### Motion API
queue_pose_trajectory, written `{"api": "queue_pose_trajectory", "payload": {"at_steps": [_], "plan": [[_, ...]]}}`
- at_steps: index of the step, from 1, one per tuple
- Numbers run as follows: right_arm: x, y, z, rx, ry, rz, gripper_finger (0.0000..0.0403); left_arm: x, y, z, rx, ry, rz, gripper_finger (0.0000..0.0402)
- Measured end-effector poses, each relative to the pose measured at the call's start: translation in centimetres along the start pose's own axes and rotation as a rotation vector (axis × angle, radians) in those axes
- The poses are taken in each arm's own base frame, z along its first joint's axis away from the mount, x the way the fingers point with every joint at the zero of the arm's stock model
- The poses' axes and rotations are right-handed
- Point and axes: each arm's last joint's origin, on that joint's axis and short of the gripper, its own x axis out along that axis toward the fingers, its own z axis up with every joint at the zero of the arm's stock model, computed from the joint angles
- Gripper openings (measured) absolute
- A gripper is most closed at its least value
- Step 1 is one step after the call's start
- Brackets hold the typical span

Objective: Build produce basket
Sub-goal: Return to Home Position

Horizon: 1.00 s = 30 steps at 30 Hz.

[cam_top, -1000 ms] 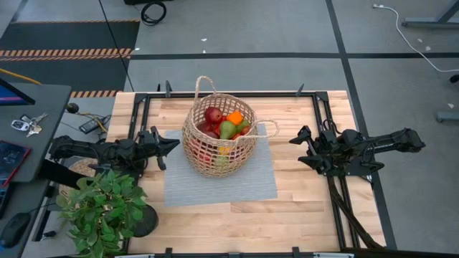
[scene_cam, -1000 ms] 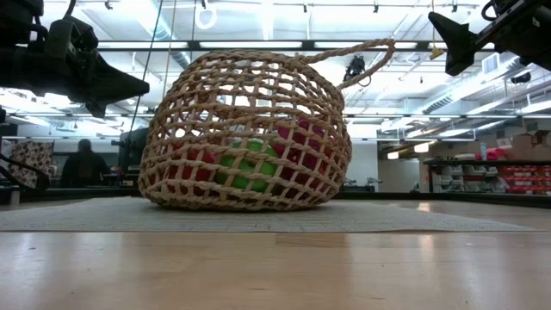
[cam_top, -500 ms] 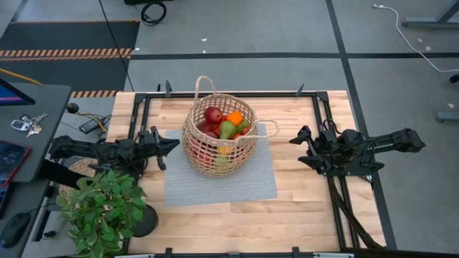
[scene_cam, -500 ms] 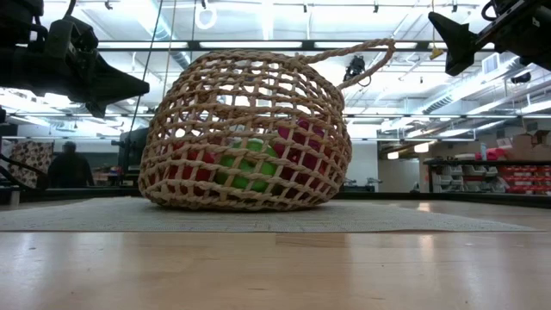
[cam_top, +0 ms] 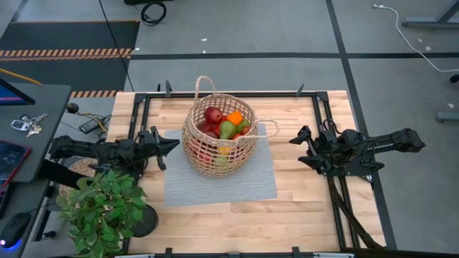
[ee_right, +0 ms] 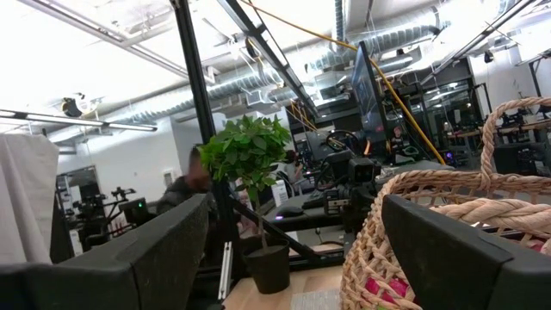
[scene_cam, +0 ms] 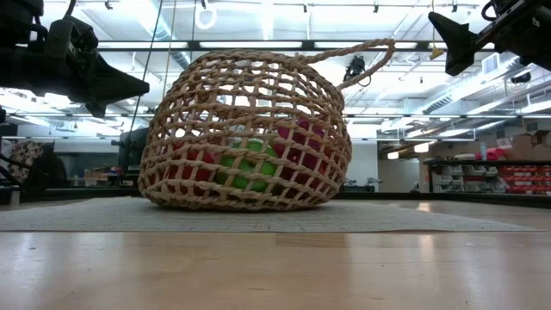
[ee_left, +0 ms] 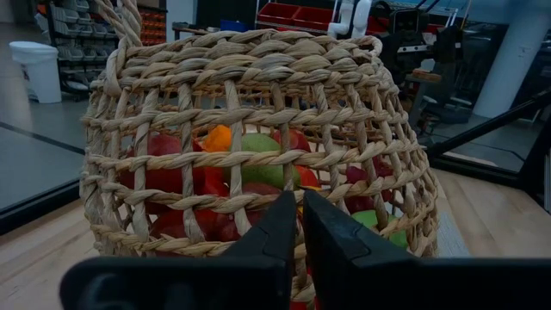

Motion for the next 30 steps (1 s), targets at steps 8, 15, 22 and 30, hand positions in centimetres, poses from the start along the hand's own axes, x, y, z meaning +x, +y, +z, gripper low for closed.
{"api": "queue_pose_trajectory", "payload": {"at_steps": [8,15,22,30], "plan": [[0.00,0.00,0.00,0.000,0.000,0.000,0.0351,0.00,0.00,0.00,0.000,0.000,0.000,0.0040],[0.00,0.00,0.00,0.000,0.000,0.000,0.0351,0.00,0.00,0.00,0.000,0.000,0.000,0.0033],[0.00,0.00,0.00,0.000,0.000,0.000,0.0351,0.00,0.00,0.01,0.000,0.000,0.000,0.0039],[0.00,0.00,0.00,0.000,0.000,0.000,0.0351,0.00,0.00,0.00,0.000,0.000,0.000,0.0033]]}}
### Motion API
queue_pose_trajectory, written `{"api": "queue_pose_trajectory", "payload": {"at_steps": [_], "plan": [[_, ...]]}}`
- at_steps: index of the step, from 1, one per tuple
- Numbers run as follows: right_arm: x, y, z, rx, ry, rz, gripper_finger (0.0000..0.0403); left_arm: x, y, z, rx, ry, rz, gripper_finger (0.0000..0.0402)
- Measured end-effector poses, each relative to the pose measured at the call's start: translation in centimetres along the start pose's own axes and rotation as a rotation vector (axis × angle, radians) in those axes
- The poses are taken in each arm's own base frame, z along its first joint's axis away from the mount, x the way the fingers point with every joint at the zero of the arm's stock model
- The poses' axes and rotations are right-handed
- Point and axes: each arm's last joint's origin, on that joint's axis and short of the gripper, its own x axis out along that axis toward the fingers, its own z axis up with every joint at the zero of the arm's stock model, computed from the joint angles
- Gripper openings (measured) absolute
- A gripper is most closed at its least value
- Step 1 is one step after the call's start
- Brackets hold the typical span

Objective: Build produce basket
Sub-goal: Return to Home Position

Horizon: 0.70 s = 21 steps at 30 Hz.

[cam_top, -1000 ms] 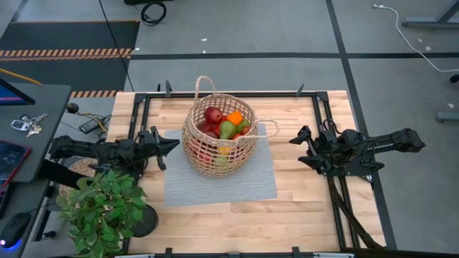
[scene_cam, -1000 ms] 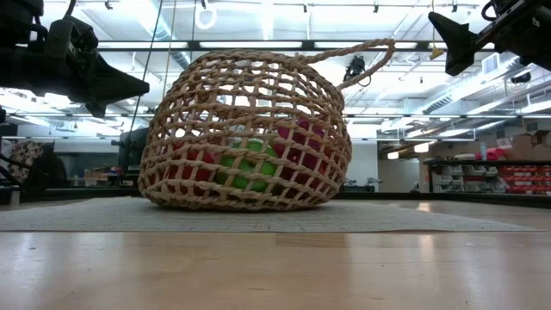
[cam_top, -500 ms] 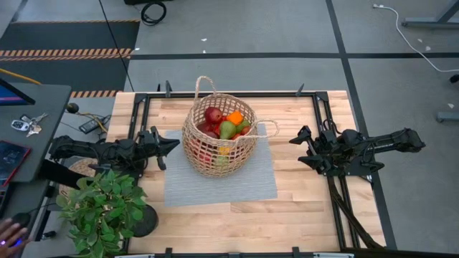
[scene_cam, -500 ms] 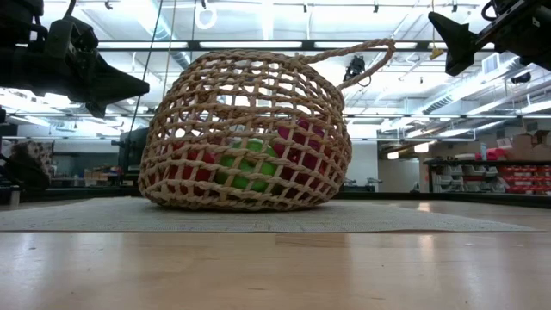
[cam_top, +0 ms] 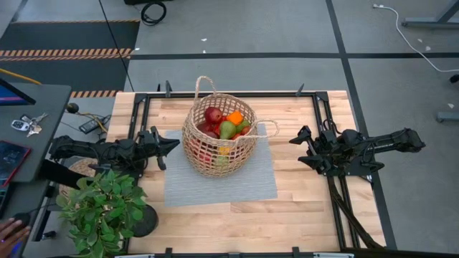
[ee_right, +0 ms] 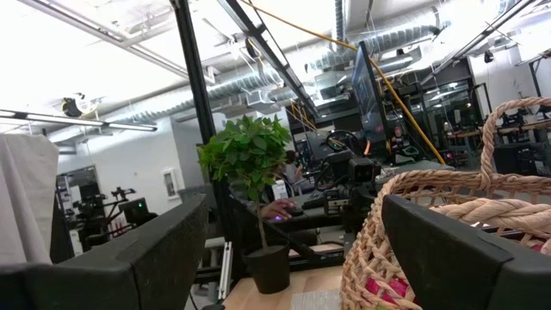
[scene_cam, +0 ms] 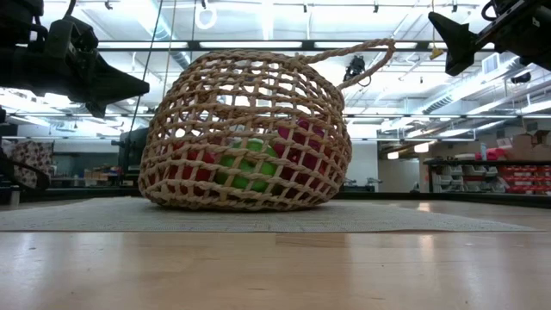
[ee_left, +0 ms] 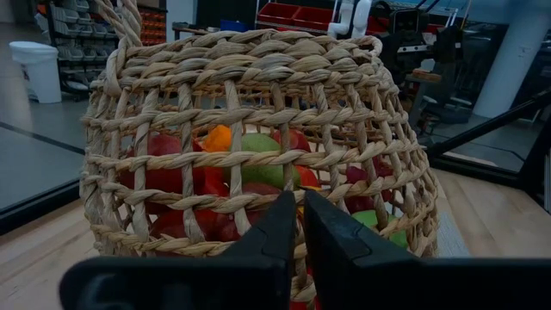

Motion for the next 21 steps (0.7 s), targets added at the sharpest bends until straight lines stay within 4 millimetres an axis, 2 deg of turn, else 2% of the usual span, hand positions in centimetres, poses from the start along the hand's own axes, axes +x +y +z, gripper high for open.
{"api": "queue_pose_trajectory", "payload": {"at_steps": [21], "plan": [[0.00,0.00,0.00,0.000,0.000,0.000,0.0351,0.00,0.00,0.00,0.000,0.000,0.000,0.0034]]}}
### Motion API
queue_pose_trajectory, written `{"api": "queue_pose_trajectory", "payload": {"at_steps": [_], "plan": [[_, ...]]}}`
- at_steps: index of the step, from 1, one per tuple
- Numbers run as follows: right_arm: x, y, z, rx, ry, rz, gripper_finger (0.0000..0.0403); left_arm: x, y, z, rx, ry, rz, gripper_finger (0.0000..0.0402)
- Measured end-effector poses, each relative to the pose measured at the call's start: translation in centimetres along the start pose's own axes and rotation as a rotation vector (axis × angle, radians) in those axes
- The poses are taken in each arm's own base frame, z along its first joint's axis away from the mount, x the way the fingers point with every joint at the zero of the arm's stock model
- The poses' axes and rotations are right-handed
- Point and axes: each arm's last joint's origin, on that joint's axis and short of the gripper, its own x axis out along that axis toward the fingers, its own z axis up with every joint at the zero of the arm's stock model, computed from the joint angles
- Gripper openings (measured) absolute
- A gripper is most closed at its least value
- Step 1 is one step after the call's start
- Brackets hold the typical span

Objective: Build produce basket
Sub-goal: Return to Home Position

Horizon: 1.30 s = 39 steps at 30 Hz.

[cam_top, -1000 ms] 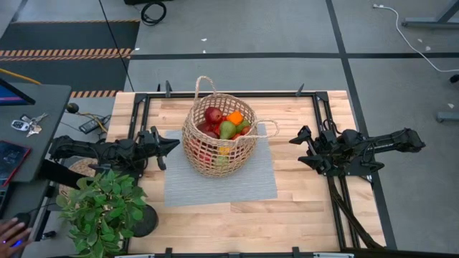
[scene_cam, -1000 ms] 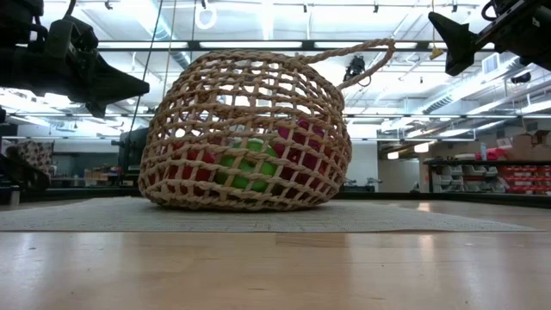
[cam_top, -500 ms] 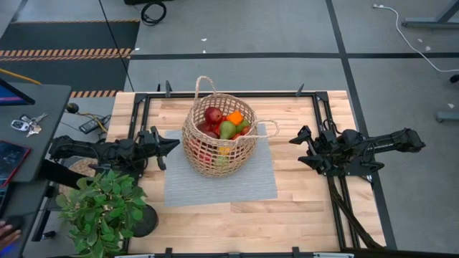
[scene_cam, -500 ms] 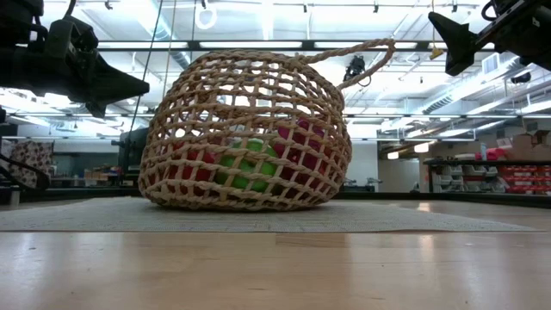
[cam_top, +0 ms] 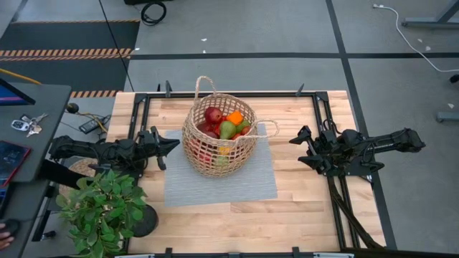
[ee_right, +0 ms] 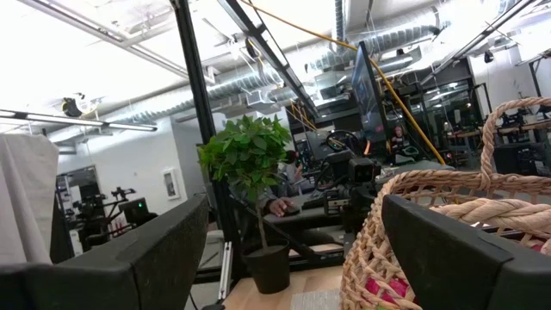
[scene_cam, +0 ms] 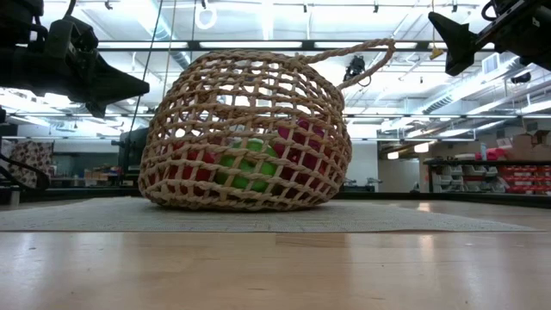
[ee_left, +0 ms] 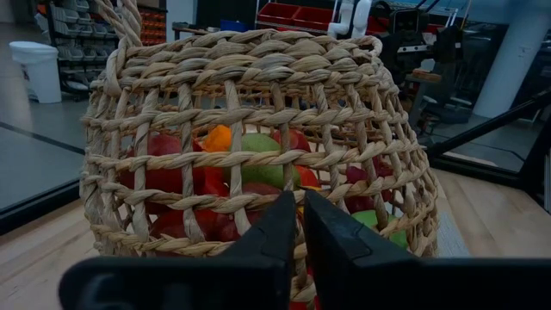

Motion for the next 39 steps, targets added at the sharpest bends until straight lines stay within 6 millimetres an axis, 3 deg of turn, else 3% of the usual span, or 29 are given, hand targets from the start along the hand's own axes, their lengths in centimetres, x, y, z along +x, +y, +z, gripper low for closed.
{"api": "queue_pose_trajectory", "payload": {"at_steps": [39], "plan": [[0.00,0.00,0.00,0.000,0.000,0.001,0.0351,0.00,0.00,0.01,0.000,0.000,0.000,0.0032]]}}
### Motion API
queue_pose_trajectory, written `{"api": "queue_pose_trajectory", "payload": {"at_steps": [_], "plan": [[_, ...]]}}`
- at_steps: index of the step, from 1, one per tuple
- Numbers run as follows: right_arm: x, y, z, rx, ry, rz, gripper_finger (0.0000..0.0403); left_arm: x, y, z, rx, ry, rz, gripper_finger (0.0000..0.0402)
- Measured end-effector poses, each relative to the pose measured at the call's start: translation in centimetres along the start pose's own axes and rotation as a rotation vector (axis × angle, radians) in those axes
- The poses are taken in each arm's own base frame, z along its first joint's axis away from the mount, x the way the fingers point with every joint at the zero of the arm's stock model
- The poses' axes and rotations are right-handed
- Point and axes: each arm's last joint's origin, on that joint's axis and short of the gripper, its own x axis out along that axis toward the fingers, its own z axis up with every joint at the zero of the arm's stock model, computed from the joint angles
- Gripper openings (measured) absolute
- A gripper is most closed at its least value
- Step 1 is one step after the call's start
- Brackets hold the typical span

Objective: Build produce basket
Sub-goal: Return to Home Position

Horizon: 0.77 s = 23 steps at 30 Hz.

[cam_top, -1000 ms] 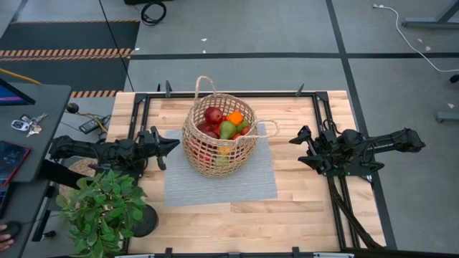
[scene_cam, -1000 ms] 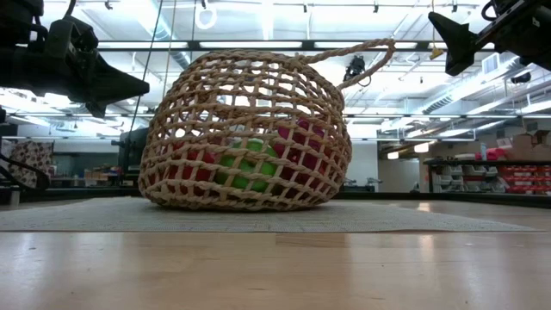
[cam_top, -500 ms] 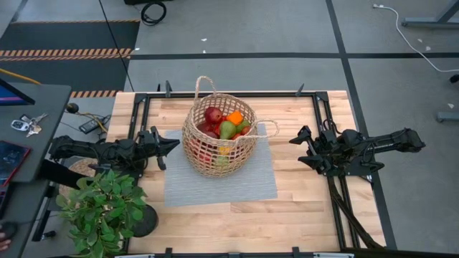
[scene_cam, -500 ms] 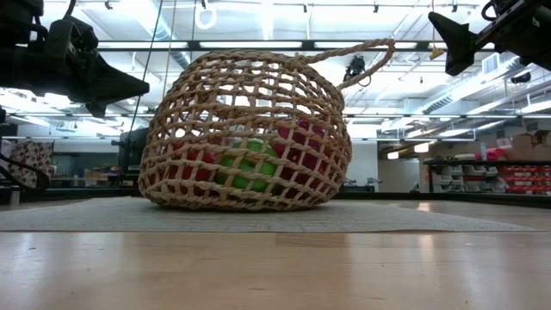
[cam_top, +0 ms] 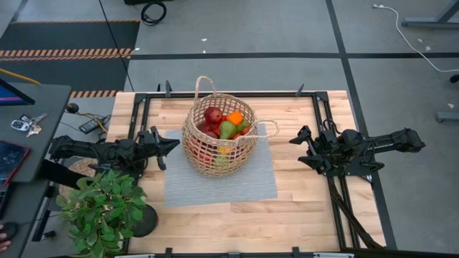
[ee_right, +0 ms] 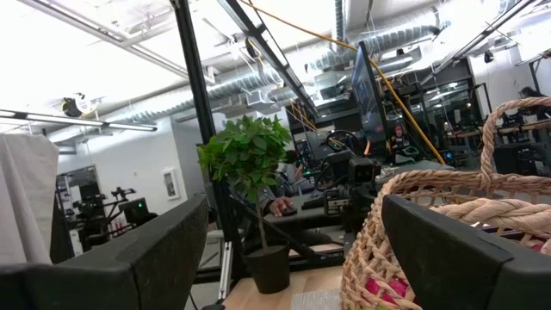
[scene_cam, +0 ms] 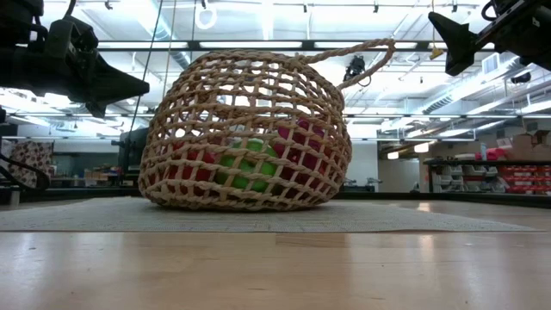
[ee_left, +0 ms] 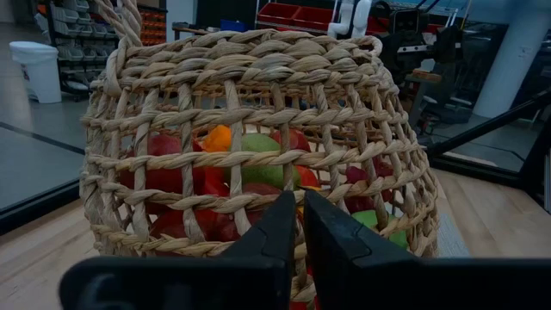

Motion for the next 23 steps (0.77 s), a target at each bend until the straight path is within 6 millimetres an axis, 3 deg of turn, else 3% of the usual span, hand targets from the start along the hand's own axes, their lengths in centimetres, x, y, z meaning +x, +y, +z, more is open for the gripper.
{"api": "queue_pose_trajectory", "payload": {"at_steps": [23], "plan": [[0.01,0.00,0.01,0.000,0.000,0.000,0.0351,0.00,0.00,0.00,0.000,0.000,0.000,0.0036]]}}
